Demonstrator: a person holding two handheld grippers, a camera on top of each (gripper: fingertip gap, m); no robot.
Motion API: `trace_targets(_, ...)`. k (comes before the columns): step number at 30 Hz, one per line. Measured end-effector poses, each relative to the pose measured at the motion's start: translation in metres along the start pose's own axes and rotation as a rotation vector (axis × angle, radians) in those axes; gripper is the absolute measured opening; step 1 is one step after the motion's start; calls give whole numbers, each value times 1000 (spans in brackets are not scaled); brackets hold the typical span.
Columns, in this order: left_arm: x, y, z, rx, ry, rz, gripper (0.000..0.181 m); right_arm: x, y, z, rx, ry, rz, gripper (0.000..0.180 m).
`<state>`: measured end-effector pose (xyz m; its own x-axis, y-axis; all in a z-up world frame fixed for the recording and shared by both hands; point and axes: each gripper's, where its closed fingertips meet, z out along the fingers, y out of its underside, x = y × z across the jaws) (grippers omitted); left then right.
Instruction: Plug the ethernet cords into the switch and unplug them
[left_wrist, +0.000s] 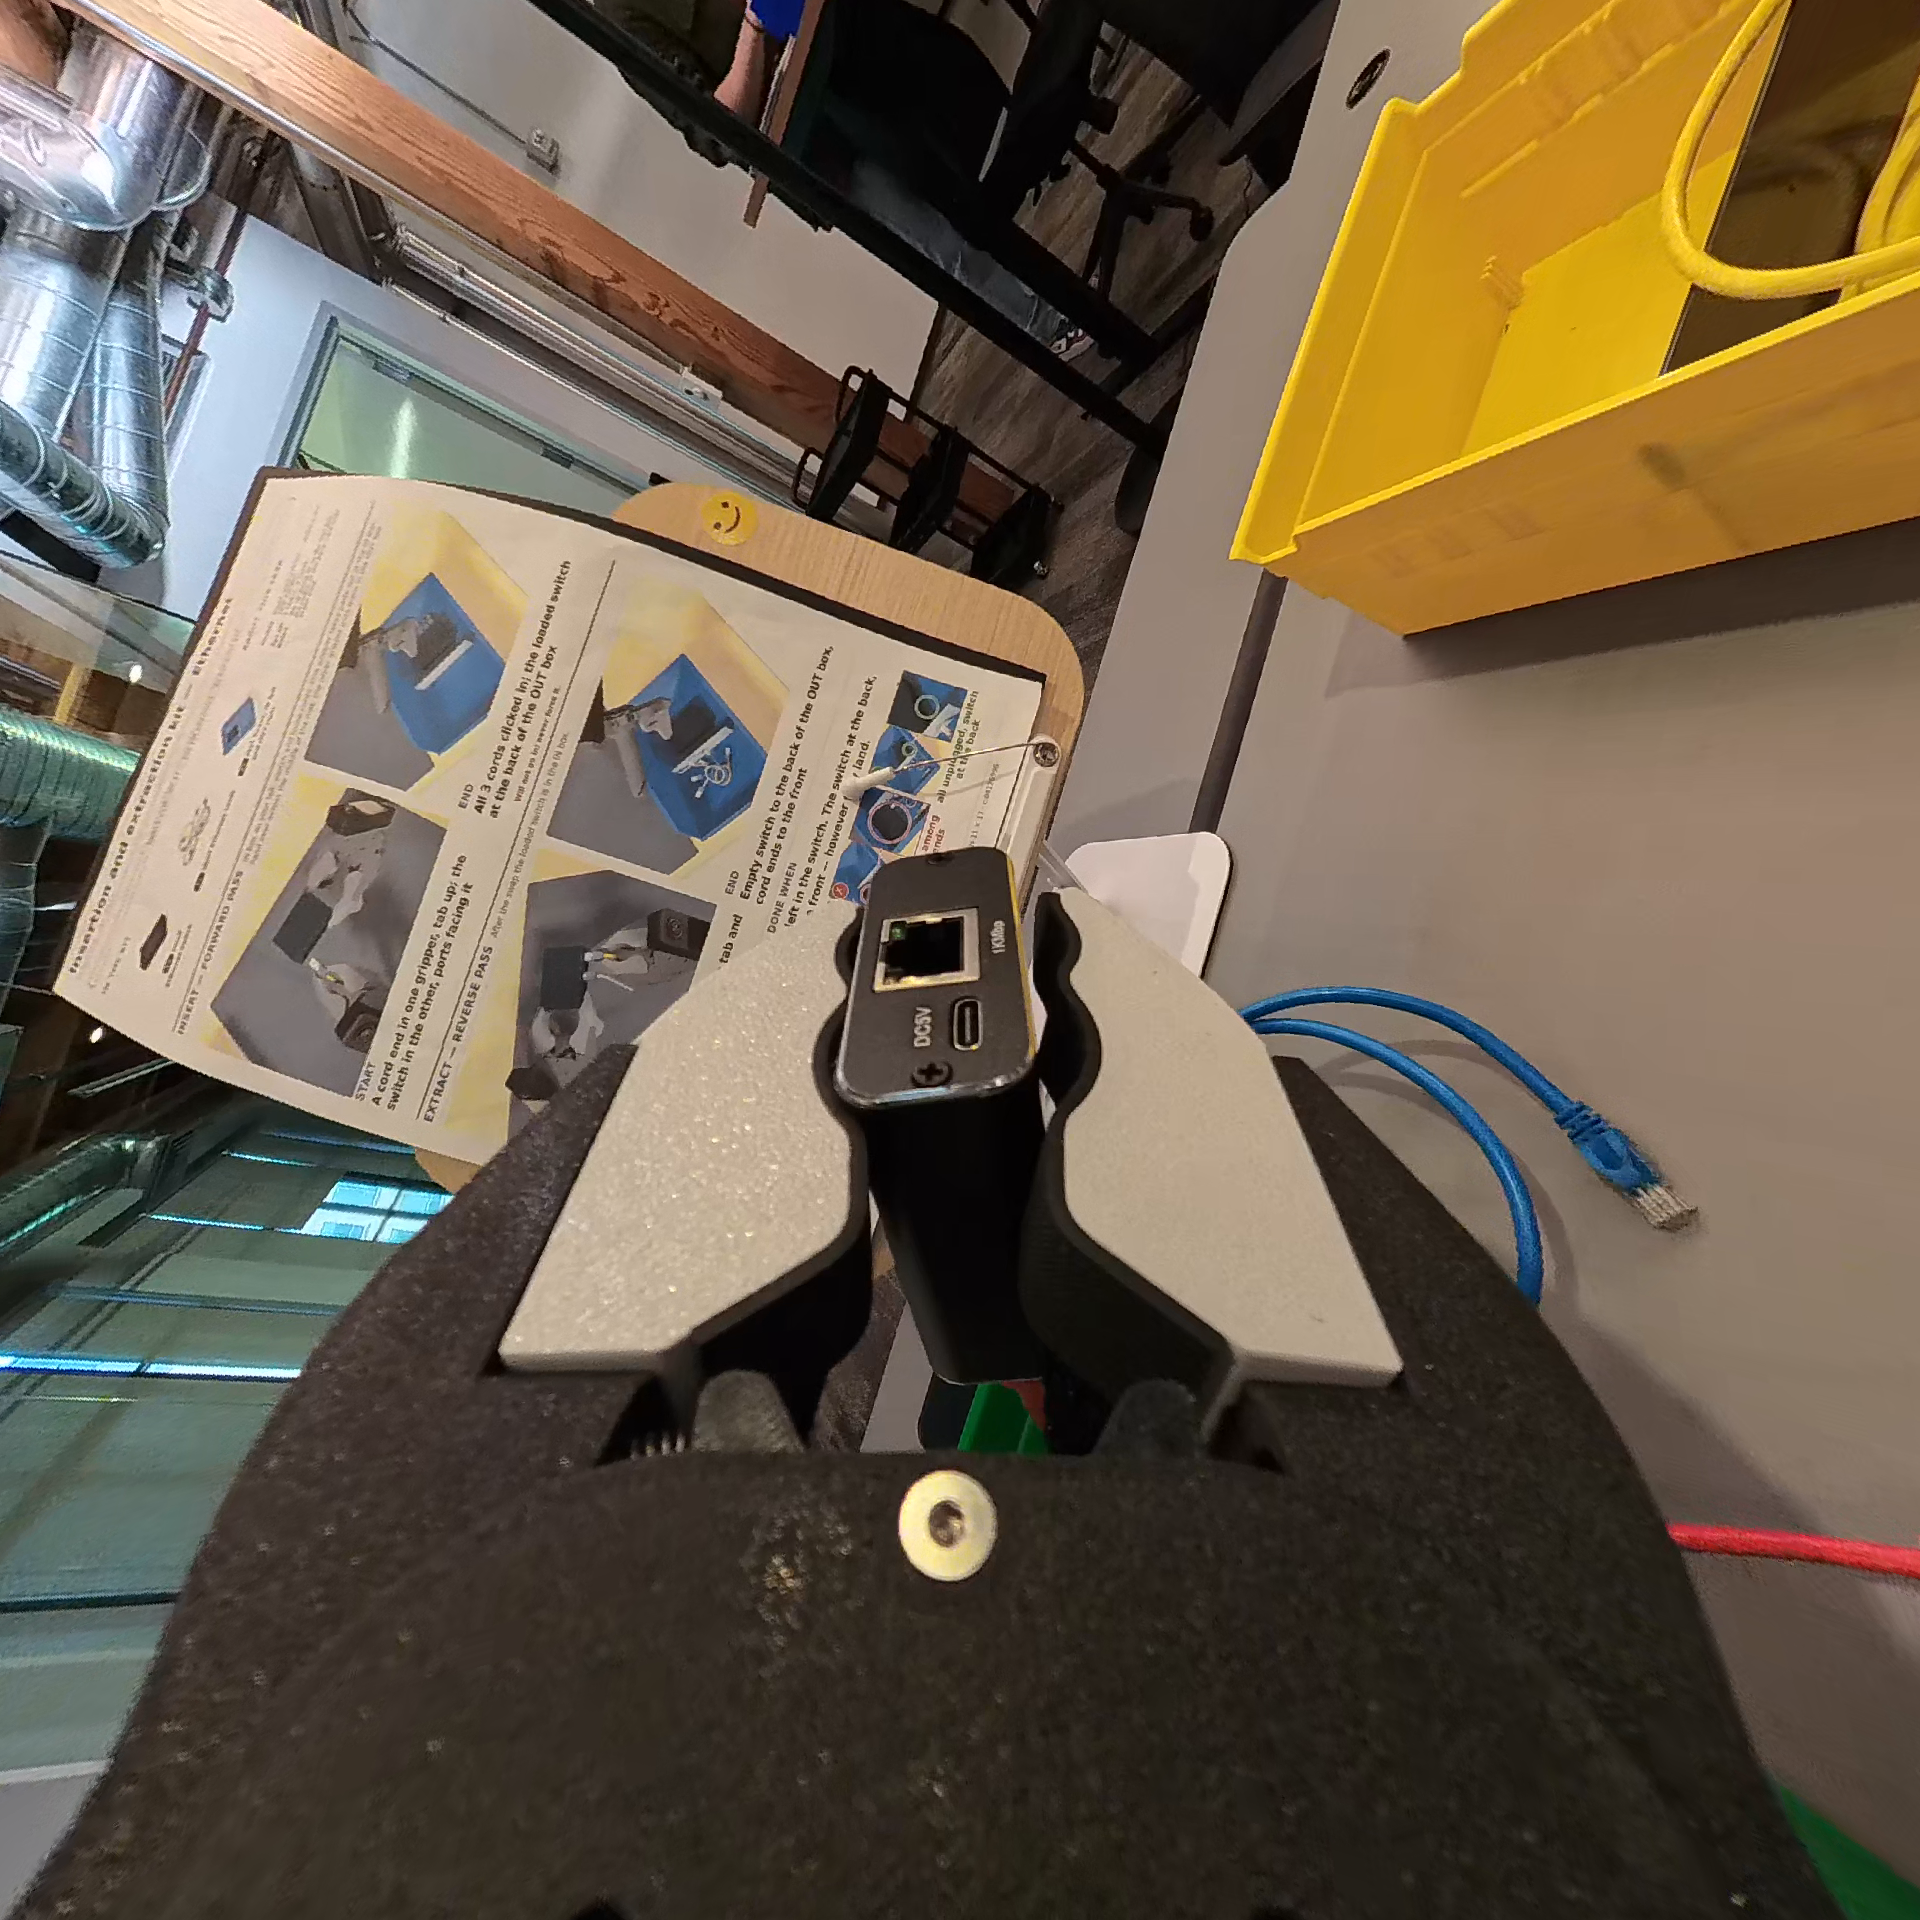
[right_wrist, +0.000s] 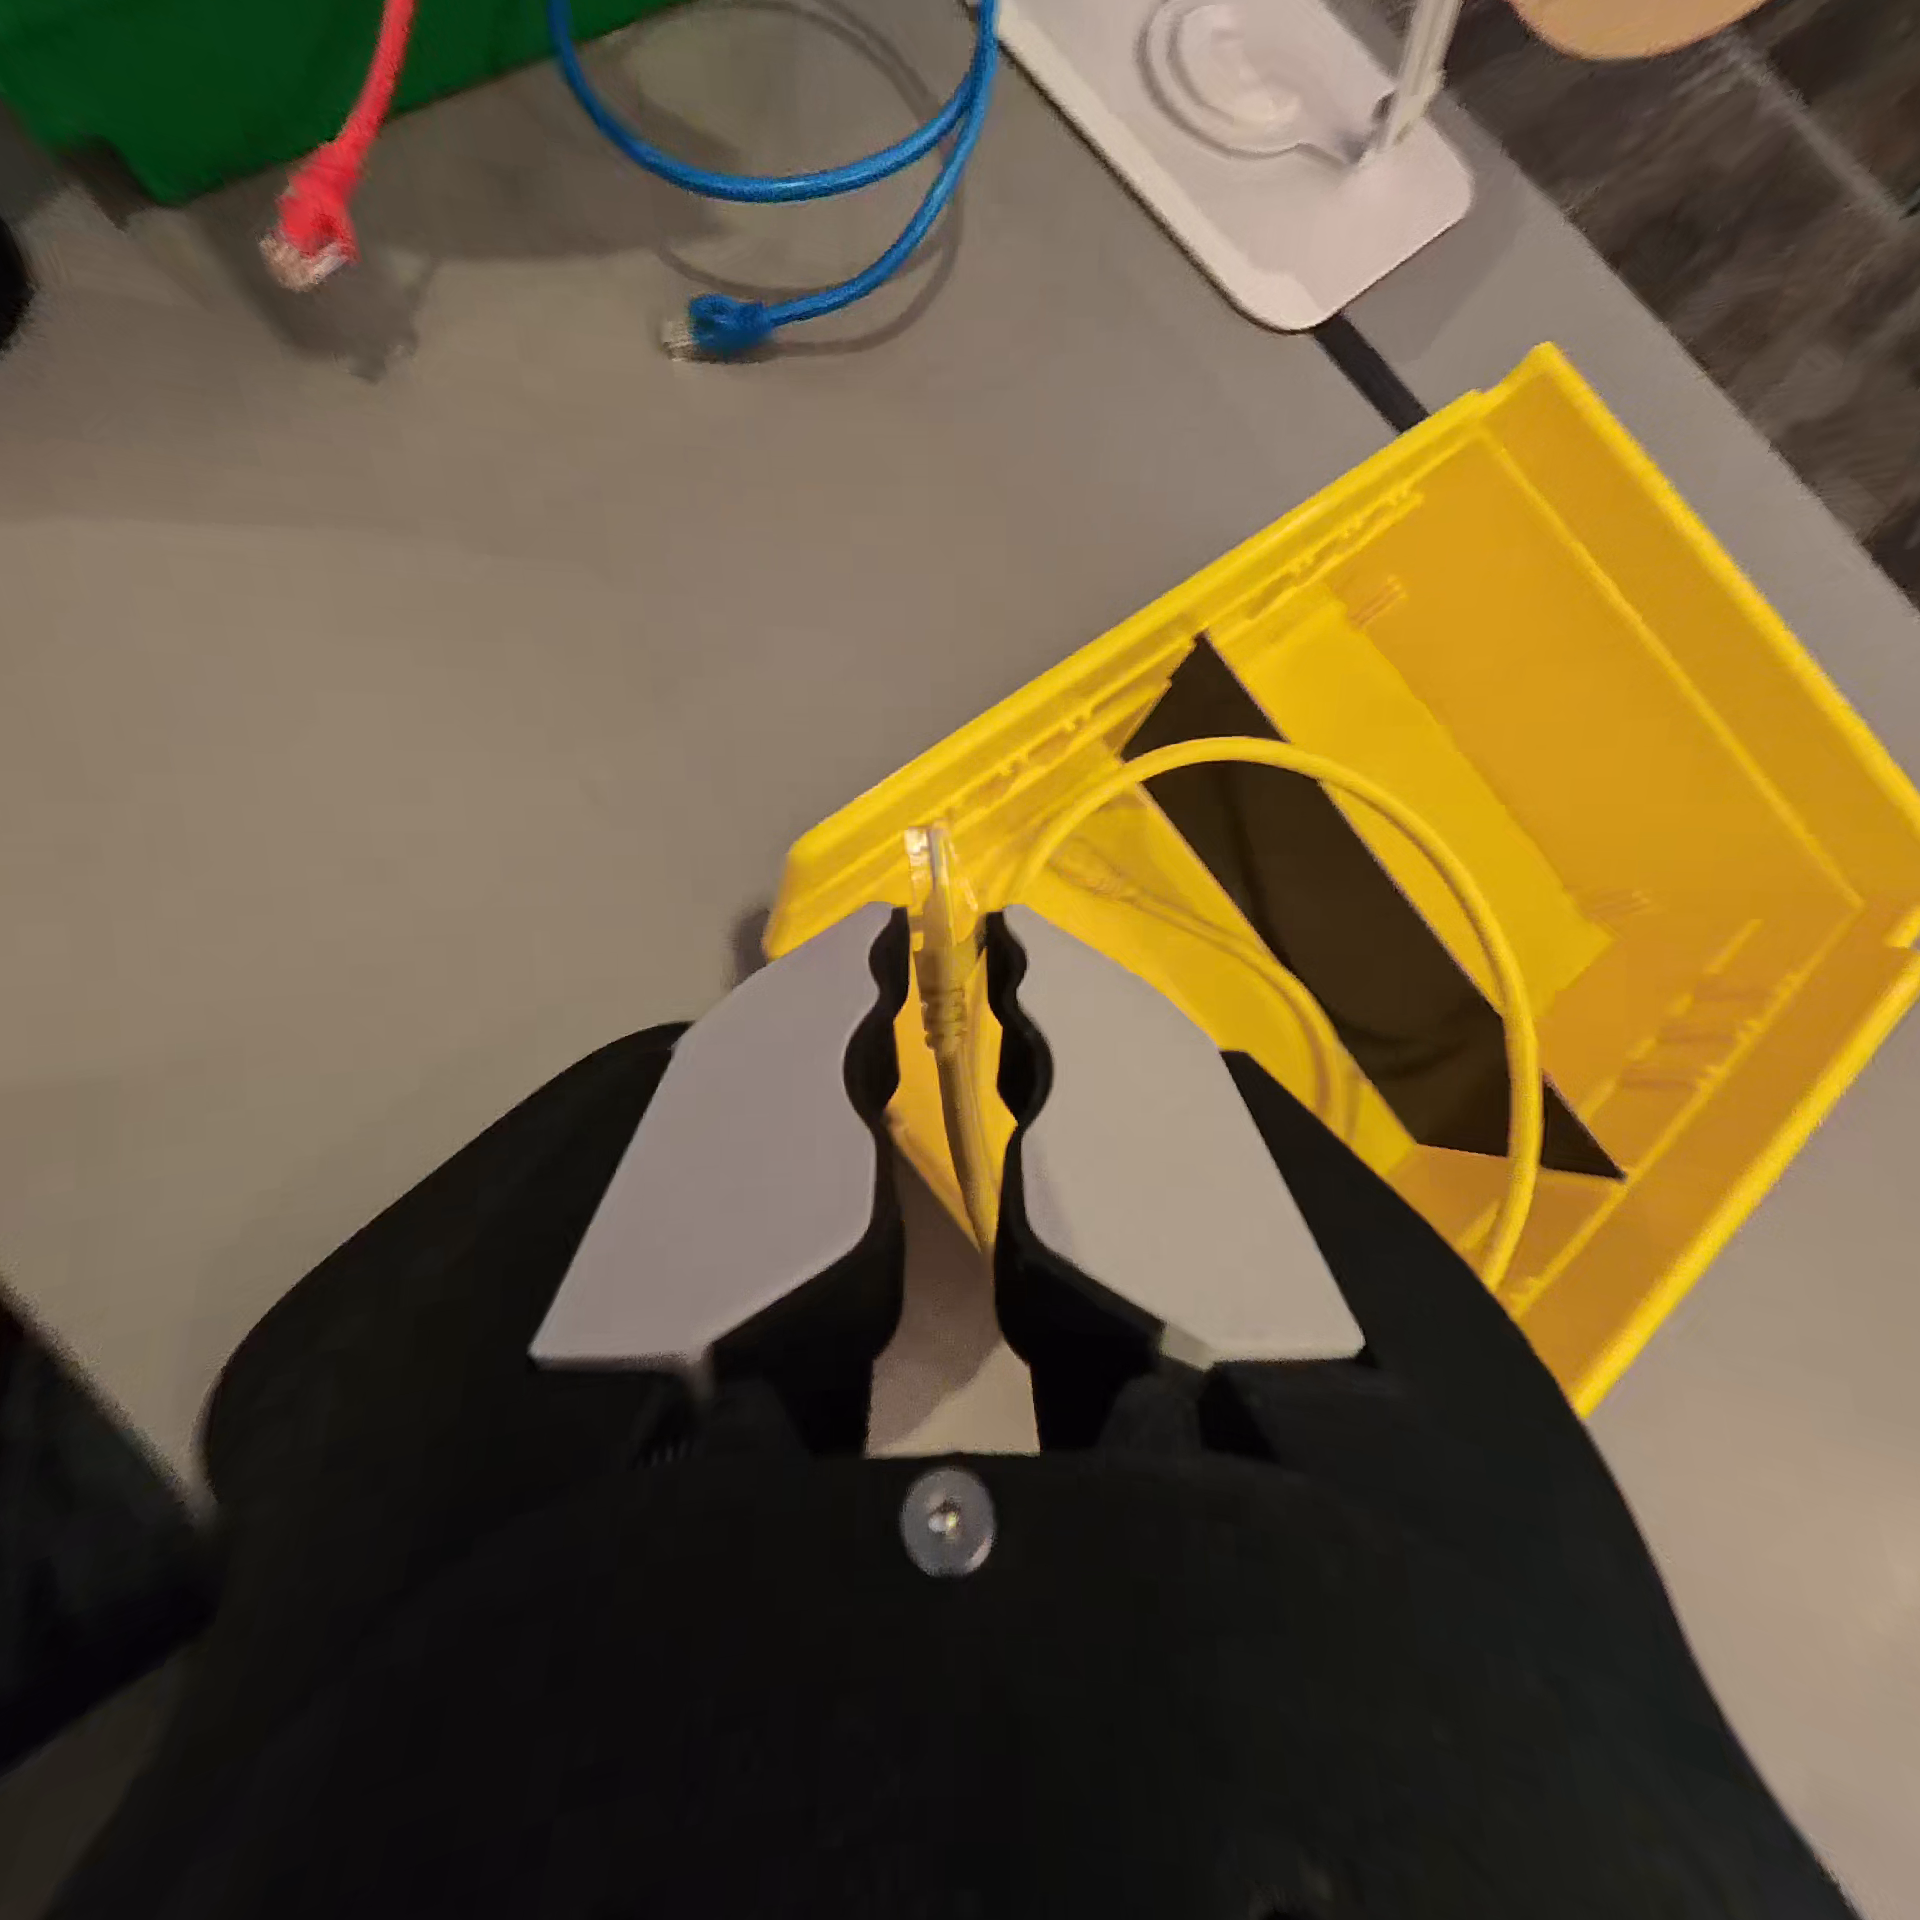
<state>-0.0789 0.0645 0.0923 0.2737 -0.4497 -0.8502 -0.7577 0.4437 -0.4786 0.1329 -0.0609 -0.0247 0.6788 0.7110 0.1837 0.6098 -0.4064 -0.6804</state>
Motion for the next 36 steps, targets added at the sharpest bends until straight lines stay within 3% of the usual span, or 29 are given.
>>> trace_targets(1, -1, 0, 0, 1, 0, -2, 29, -6, -2, -6, 11, -44, 4, 15)
trace_targets(4, -2, 1, -2, 4, -2, -10, 29, -17, -14, -26, 77, -91, 13, 15)
trace_targets(10, -3, 2, -3, 5, 2, -13, 29, 7, -8, -43, 60, 7, 27, 15)
trace_targets(14, -1, 0, -2, 6, 6, -8, 29, 44, 16, -9, -102, 91, -2, 15)
trace_targets(22, -1, 2, -3, -1, 14, -12, 29, 18, 41, 71, -234, -237, 46, 17)
trace_targets(26, -1, 5, -2, -4, 19, -22, 29, 15, 31, 70, -125, -248, 52, 18)
trace_targets(30, 0, 7, 0, -18, 27, -23, 29, 19, 14, 45, 25, -235, 62, 26)
trace_targets(34, 3, 6, 1, -24, 33, -15, 29, 9, -11, 3, 225, -372, 99, 33)
trace_targets(36, 3, 6, 1, -28, 33, -12, 29, -7, -34, -33, 423, -517, 81, 39)
